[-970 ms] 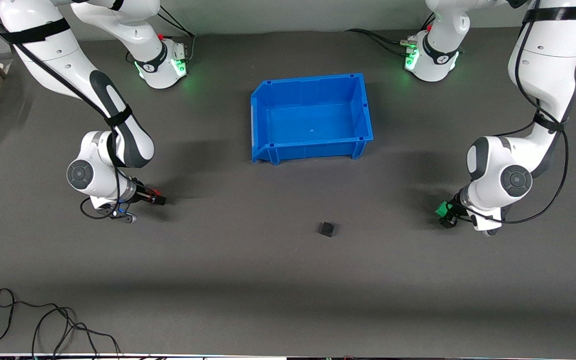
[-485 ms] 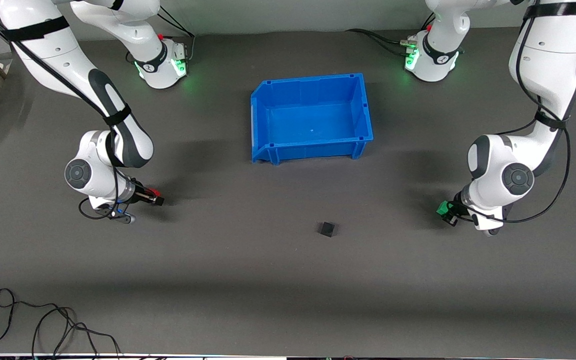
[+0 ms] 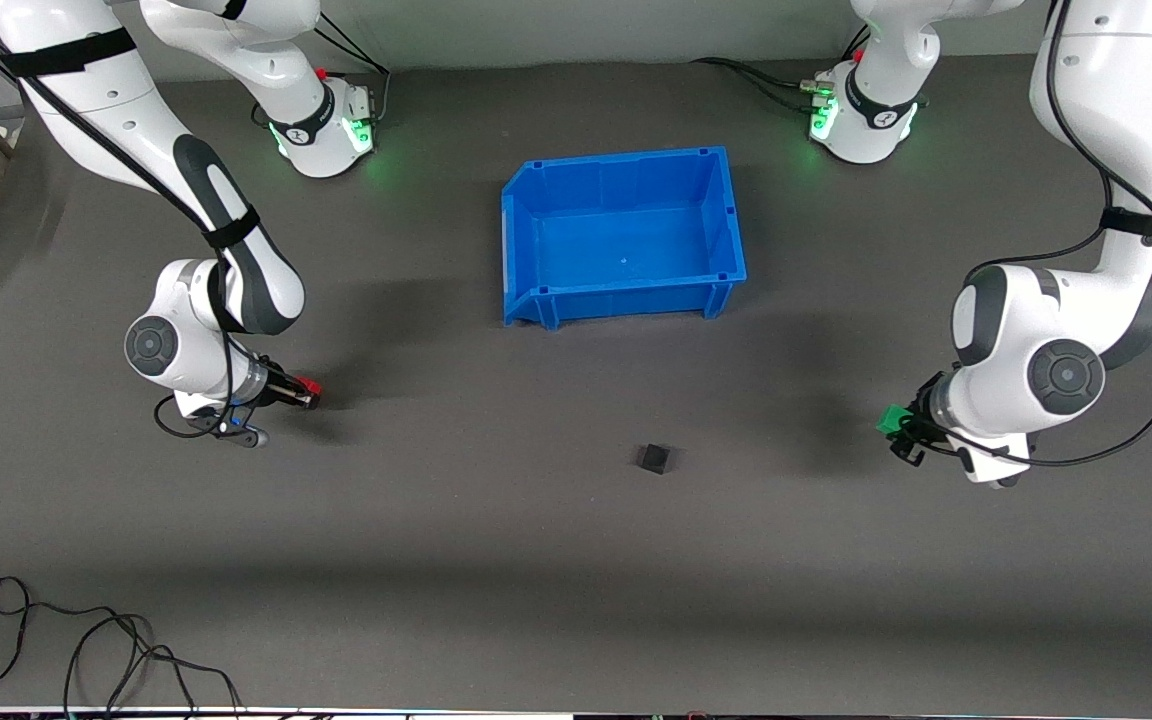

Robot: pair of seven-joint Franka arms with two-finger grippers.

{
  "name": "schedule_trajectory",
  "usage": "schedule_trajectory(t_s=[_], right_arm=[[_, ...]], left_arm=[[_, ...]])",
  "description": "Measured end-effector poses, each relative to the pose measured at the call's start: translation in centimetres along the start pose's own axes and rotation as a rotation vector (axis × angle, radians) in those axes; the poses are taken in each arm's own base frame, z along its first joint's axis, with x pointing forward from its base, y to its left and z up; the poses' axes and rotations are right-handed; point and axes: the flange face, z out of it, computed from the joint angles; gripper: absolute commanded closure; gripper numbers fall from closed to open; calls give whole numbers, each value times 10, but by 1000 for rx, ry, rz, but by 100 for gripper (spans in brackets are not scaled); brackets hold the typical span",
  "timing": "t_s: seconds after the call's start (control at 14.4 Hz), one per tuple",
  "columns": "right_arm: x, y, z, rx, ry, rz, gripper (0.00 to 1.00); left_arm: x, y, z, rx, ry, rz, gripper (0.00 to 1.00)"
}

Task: Attach green and red cubes to black cube
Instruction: 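Grasp the red cube with the right gripper while the left gripper grasps the green cube, then carry the red cube and the green cube toward the black cube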

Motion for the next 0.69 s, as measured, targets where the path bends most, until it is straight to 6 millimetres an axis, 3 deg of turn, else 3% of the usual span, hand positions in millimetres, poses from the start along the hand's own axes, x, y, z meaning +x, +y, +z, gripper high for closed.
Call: schedule_trajectory(t_s=[0.21,0.35,0.55,0.69], right_arm=[[0,-1,-1,81,-22,128,100],[-8,-20,-1,92,-34,274,100],[-45,-106,-8,96,-33,509,100],[-63,-153,-20,118,-35,693,100]], left_arm=[[-22,27,-20,-35,4,-111,100],[-35,46,-19,-50,1,-174,100],[-47,66,-8,-55,-9,-246,100],[-58,76,2,-48,-17,-291,100]])
